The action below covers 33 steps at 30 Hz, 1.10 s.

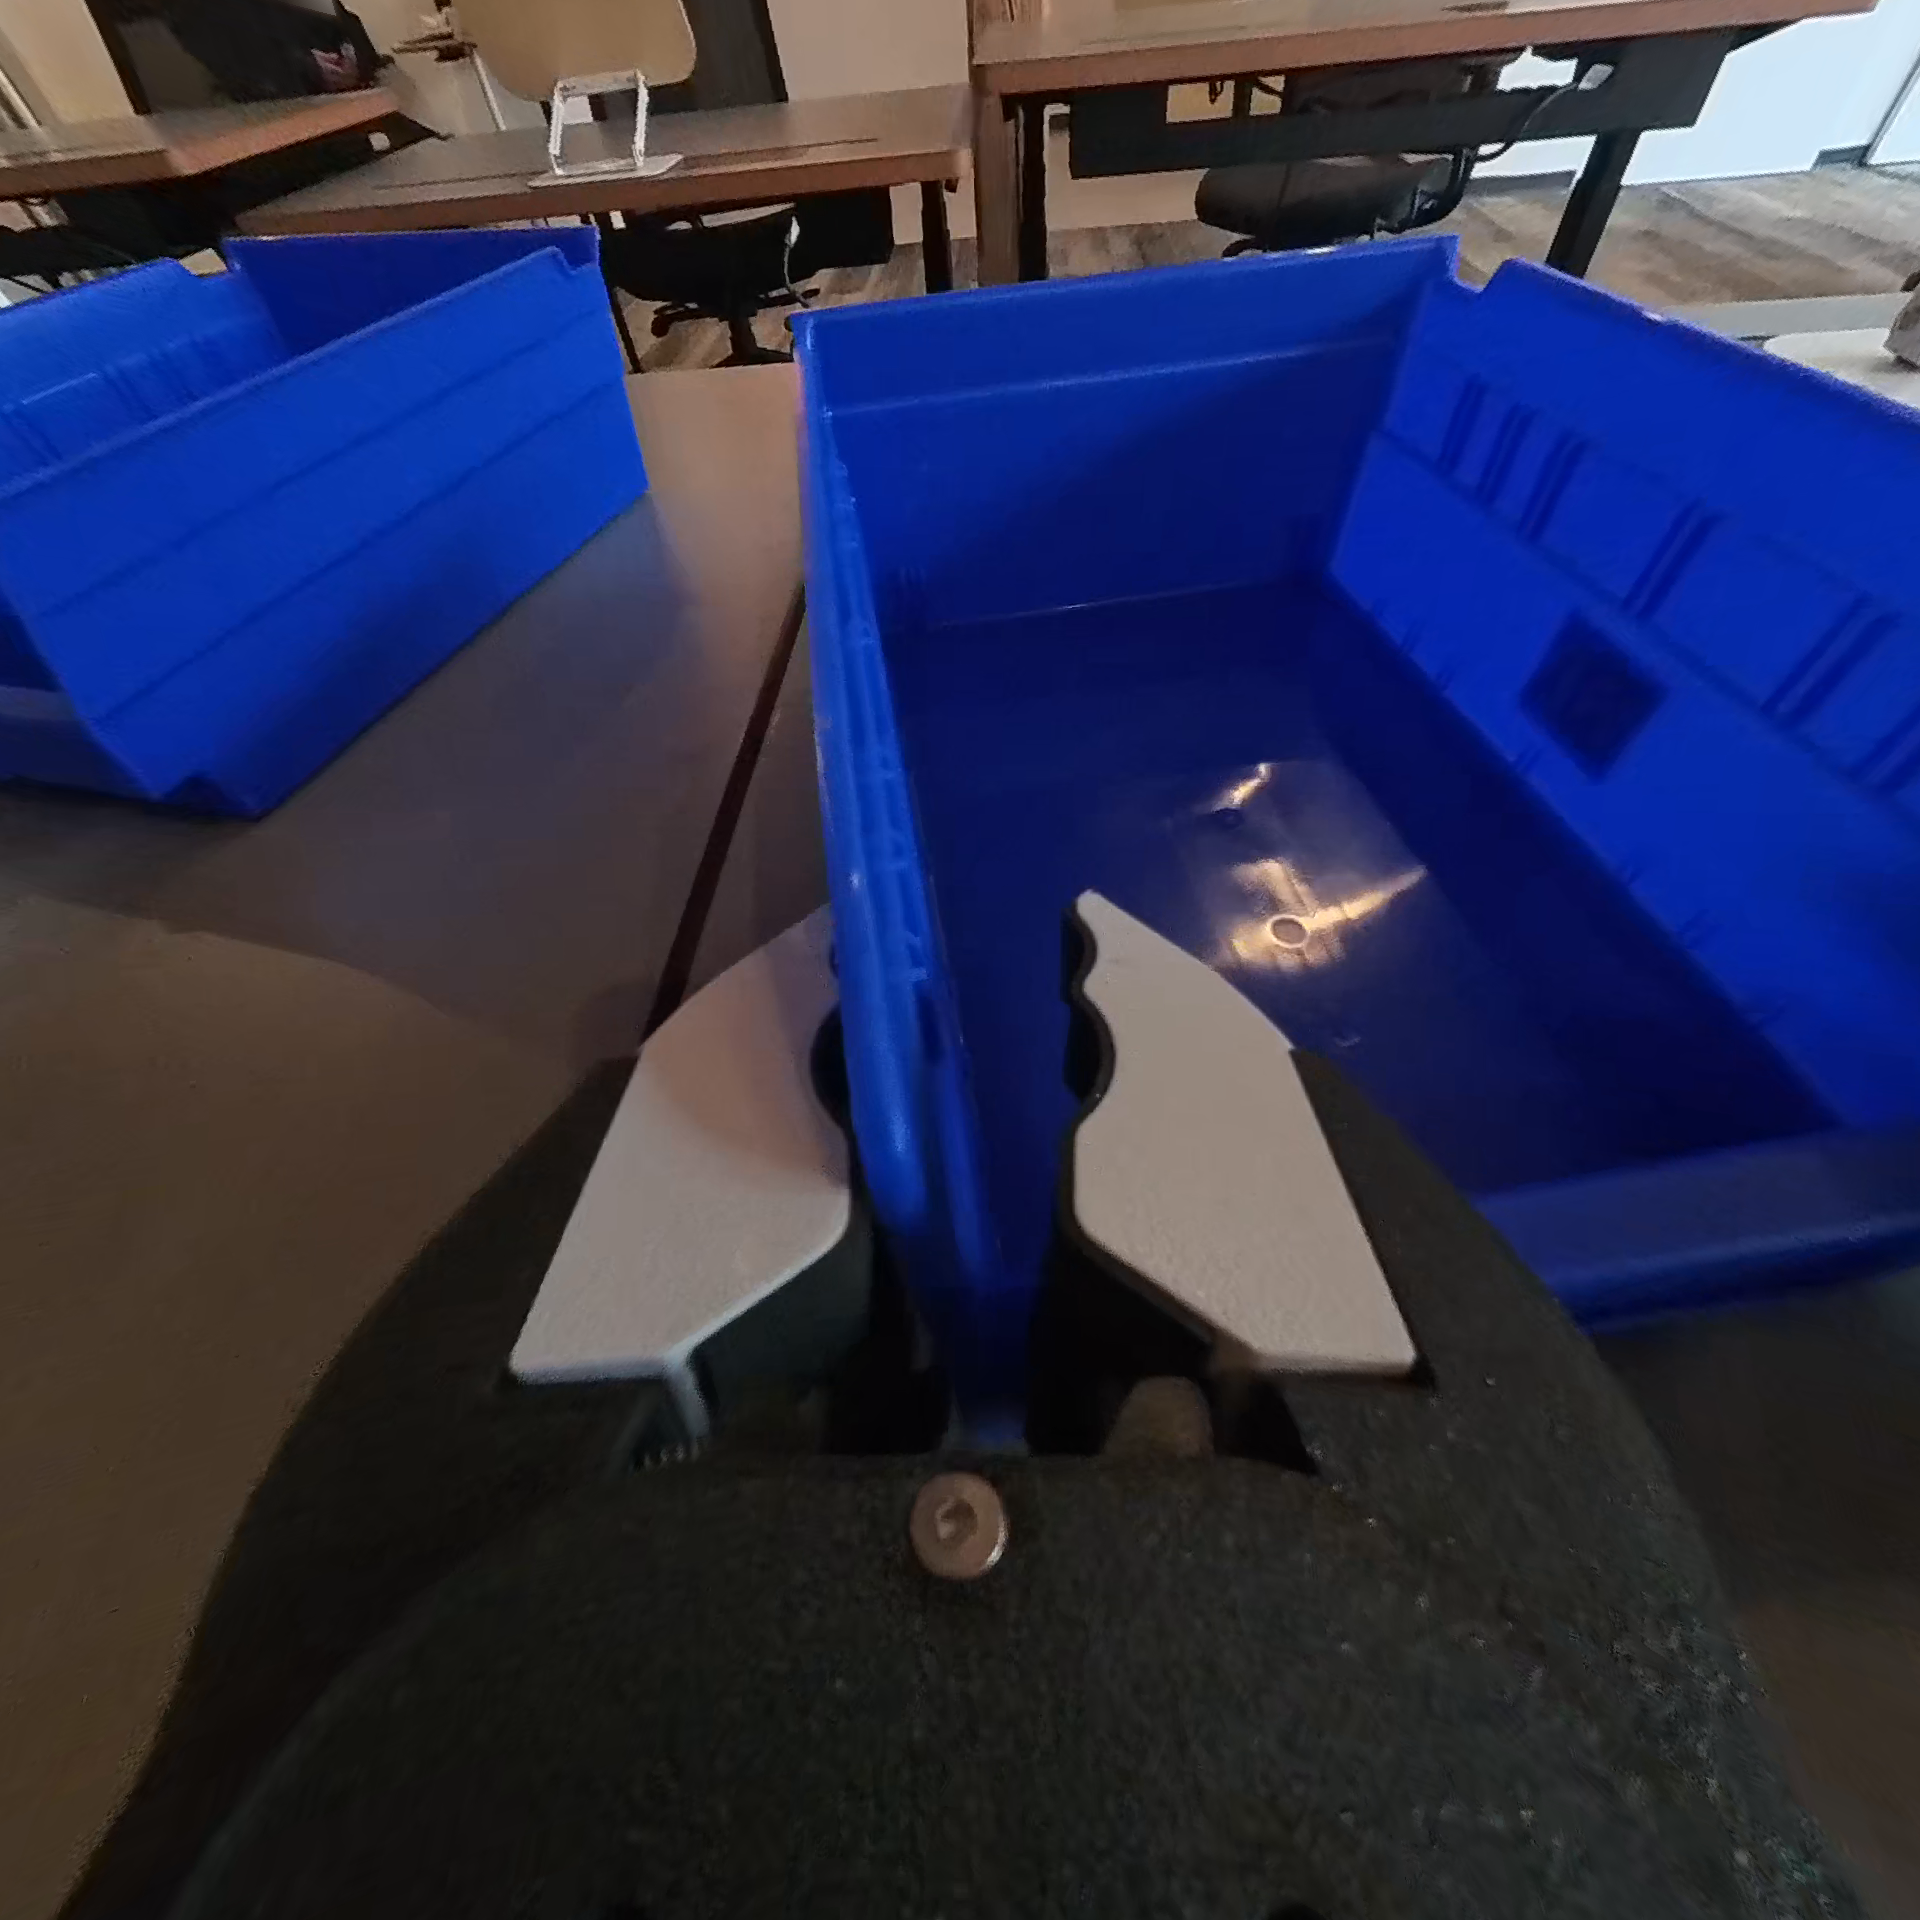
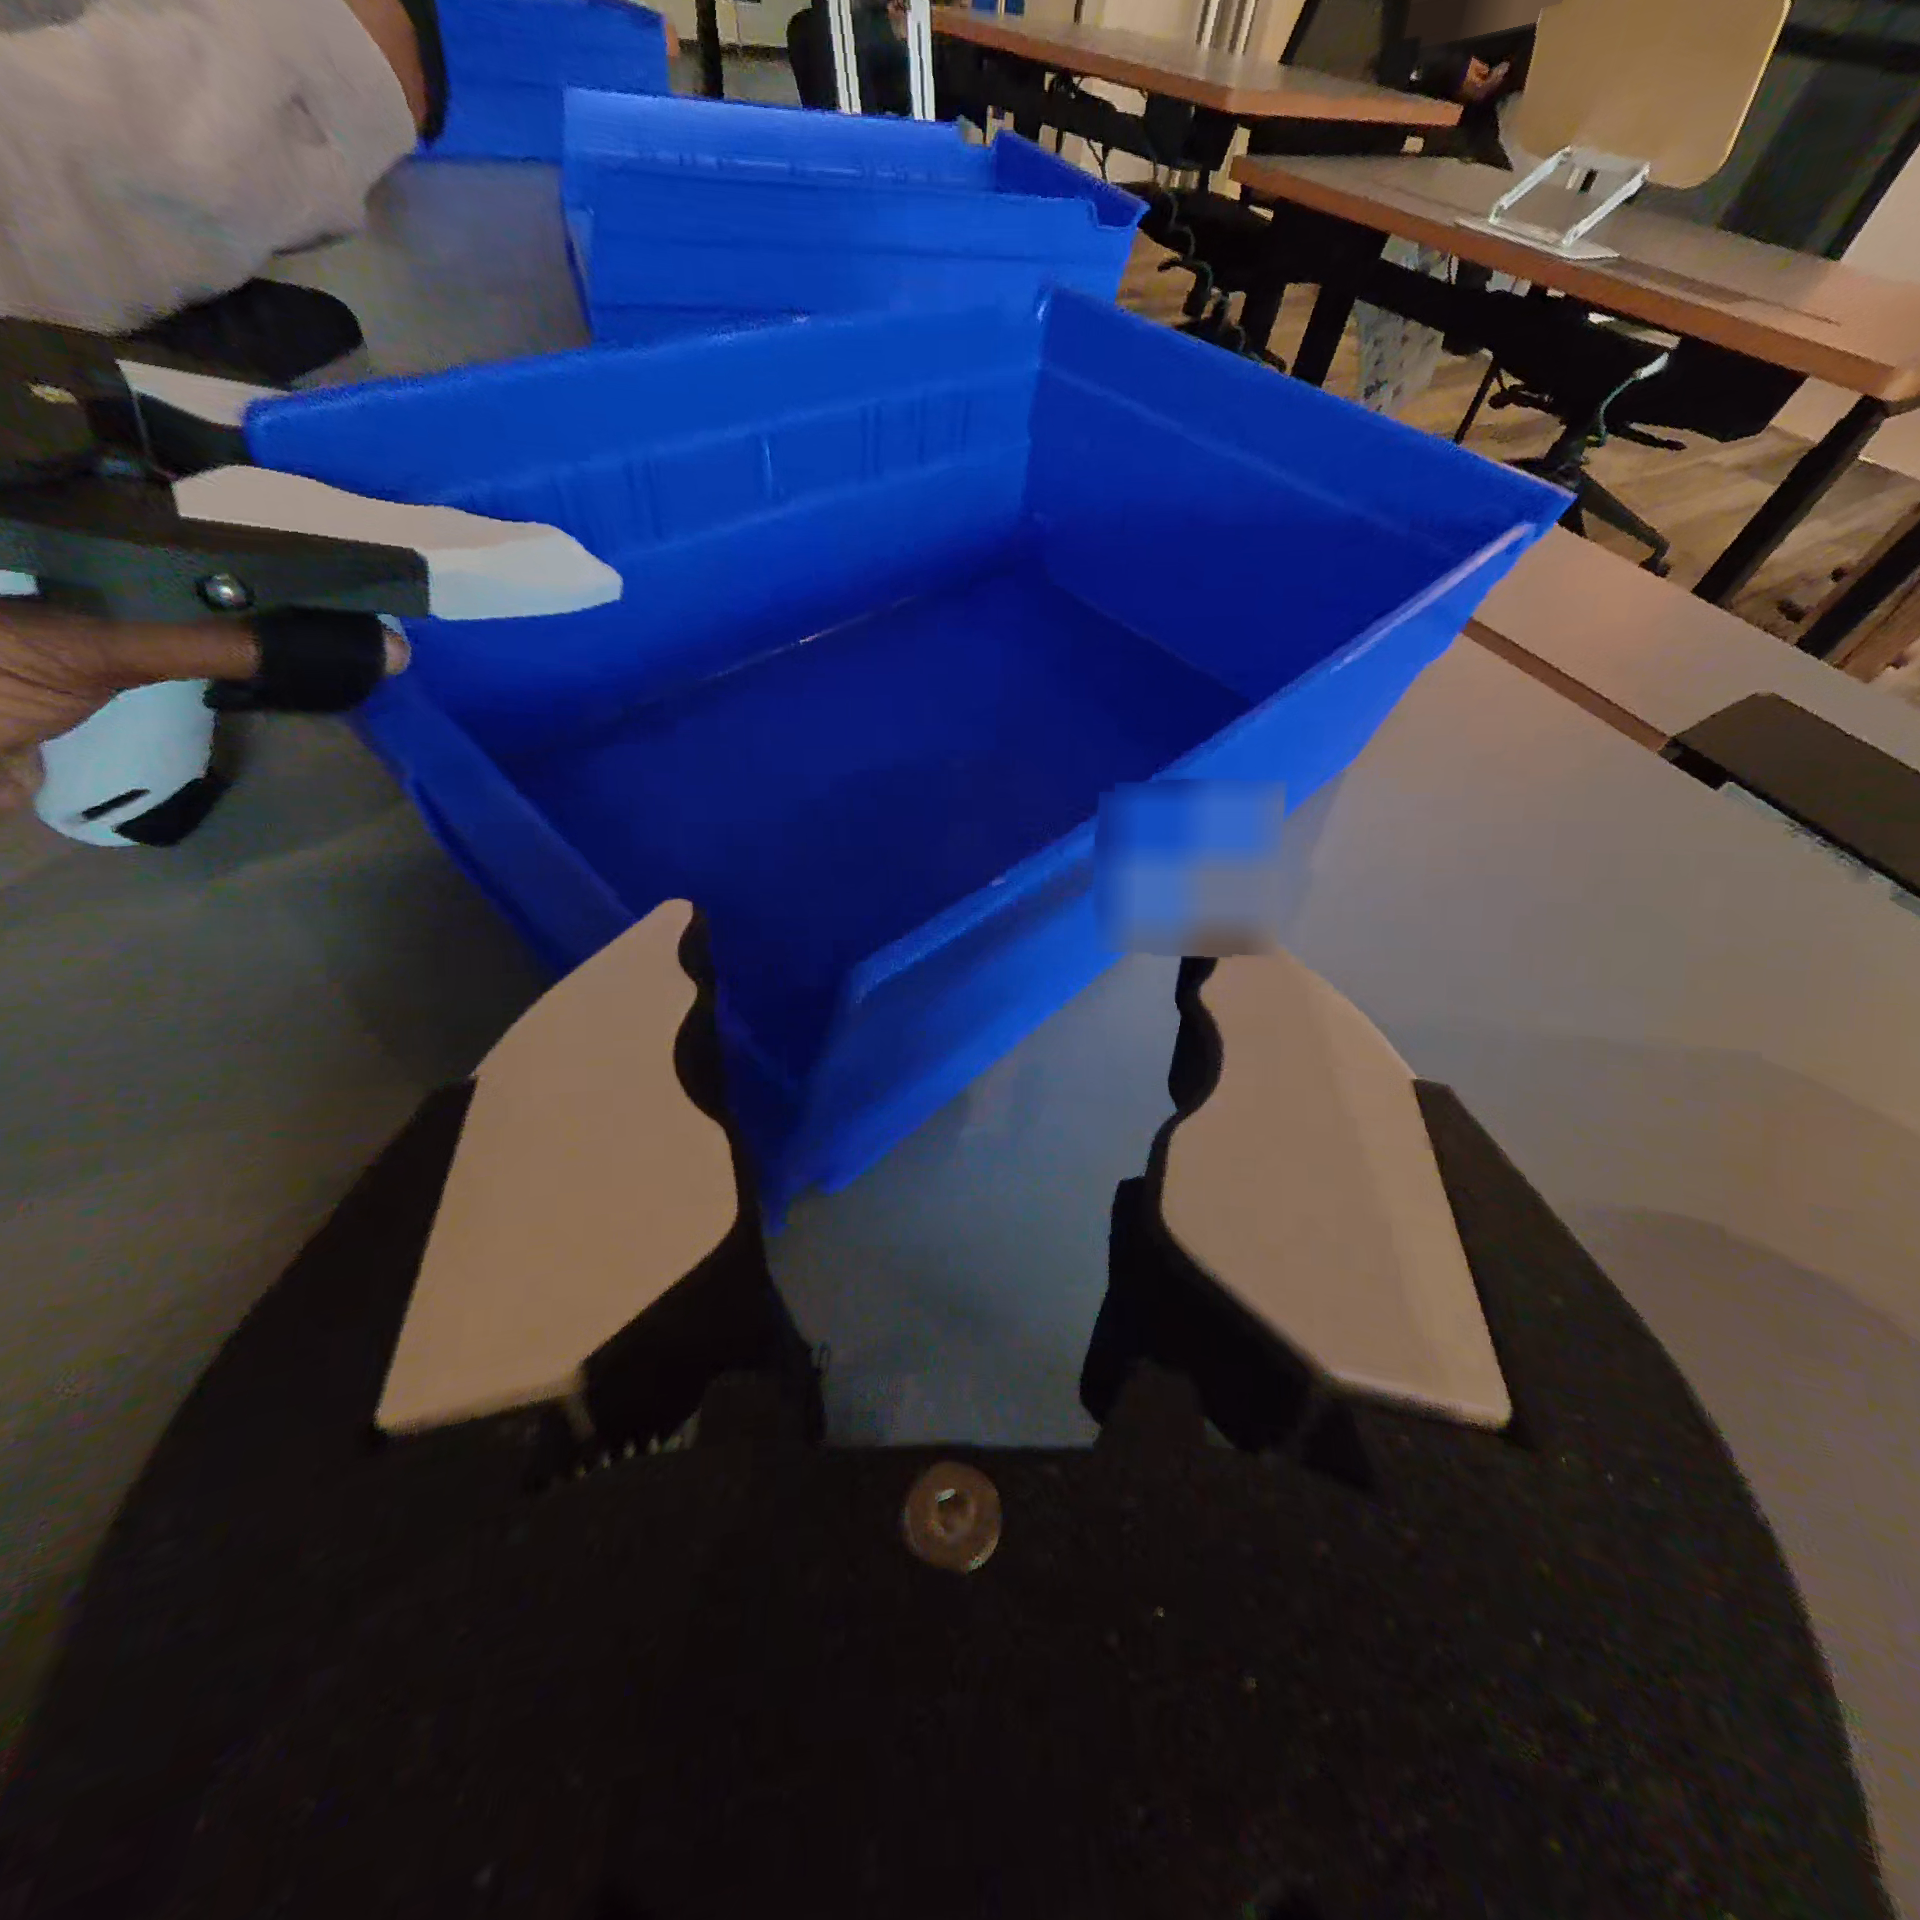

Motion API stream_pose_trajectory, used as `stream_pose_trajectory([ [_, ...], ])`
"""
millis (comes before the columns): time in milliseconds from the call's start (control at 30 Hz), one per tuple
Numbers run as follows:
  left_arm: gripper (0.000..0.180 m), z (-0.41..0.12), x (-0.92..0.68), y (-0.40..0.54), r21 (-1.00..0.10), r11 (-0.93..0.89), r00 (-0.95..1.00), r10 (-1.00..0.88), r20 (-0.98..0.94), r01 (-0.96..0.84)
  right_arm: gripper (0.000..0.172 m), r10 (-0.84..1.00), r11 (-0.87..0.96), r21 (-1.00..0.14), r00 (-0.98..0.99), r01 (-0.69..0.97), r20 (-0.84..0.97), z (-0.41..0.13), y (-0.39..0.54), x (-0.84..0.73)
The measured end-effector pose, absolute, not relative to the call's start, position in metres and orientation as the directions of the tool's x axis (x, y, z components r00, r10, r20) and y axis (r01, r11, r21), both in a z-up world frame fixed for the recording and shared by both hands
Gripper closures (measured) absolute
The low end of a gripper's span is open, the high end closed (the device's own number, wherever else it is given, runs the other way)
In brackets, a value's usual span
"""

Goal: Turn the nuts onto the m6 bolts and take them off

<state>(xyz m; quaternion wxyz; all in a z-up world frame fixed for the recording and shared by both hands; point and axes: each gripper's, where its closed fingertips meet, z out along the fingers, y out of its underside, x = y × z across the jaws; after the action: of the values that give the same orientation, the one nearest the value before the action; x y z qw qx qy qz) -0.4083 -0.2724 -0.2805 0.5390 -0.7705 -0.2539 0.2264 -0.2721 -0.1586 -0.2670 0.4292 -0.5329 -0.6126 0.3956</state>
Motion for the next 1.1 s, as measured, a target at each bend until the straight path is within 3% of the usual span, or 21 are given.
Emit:
stream_pose_trajectory([
  [200,0.164,-0.281,-0.41,-0.271,-0.946,-0.279,0.745,0.664,-0.066,0.165,0.107,0.989,0.149,-0.926,-0.04,0.348,0.144,-0.269,-0.155,-0.285],
  [267,0.17,-0.281,-0.411,-0.273,-0.947,-0.267,0.721,0.691,-0.06,0.177,0.123,0.973,0.223,-0.904,-0.021,0.365,0.232,-0.271,-0.145,-0.286],
  [500,0.175,-0.275,-0.397,-0.271,-0.954,-0.246,0.639,0.764,-0.083,0.17,0.146,0.9,0.376,-0.819,0.04,0.434,0.434,-0.271,-0.123,-0.278],
  [833,0.174,-0.236,-0.345,-0.253,-0.987,-0.158,0.601,0.792,-0.108,0.03,0.153,0.826,0.466,-0.803,0.142,0.372,0.545,-0.235,-0.096,-0.23],
  [1100,0.171,-0.223,-0.297,-0.179,-0.982,-0.191,0.747,0.651,-0.137,-0.014,0.152,0.806,0.387,-0.816,0.273,0.429,0.525,-0.226,-0.046,-0.157],
])
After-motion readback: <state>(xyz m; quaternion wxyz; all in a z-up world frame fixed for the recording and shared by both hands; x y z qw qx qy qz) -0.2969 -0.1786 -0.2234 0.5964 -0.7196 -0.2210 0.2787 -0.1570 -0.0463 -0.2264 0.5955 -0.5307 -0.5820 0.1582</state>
